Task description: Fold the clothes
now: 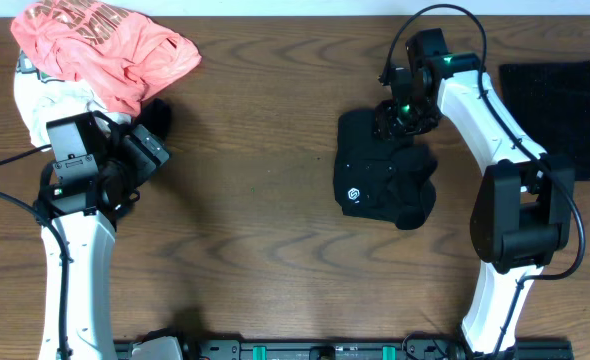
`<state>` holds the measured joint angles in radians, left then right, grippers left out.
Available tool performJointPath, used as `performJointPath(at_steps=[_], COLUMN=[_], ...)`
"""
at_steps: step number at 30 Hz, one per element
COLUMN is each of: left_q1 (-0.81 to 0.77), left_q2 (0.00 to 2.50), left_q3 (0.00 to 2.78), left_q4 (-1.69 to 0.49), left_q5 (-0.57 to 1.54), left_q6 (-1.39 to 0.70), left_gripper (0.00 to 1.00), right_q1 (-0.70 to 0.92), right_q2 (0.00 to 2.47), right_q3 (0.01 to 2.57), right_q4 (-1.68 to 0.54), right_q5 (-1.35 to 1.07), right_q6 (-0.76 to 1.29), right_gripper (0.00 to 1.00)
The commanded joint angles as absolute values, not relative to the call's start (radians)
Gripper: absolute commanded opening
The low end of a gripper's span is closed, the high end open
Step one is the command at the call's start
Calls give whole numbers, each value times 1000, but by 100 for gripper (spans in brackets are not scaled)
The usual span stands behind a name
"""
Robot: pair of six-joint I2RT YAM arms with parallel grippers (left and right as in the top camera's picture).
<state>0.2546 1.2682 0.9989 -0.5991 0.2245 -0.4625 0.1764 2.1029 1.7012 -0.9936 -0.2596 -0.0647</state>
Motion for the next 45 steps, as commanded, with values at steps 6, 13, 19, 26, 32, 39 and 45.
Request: performJointPath(at_steps=[6,13,19,26,32,39,45], left_q1=[259,259,258,259,259,259,265], left_q2=[1274,1274,1274,1274,1274,1274,1274], left_q3=[1010,1010,1010,1010,1010,1010,1010], left_q4=[-601,-601,-601,-602,-602,-587,-554], left_q5=[212,212,212,212,212,211,196], left_q6=[-438,-438,-438,-438,-438,-371,-344], left_gripper=[98,98,98,98,98,98,98], right_q1=[178,122,79,67,86,202,349], right_q2=[2099,2099,2099,2098,2088,2025,2025], right_q3=[1688,1693,1692,1699,1827,1913,1887], right_q4=[-949,-891,-855,-876,-1093,-1234,-1309], right_q5=[-258,-251,-251,-216,-217,-181,-19], right_q6=[-148,-156,-214,-233,-219,-271,-270], right_gripper=[9,1,1,92,95,87,74])
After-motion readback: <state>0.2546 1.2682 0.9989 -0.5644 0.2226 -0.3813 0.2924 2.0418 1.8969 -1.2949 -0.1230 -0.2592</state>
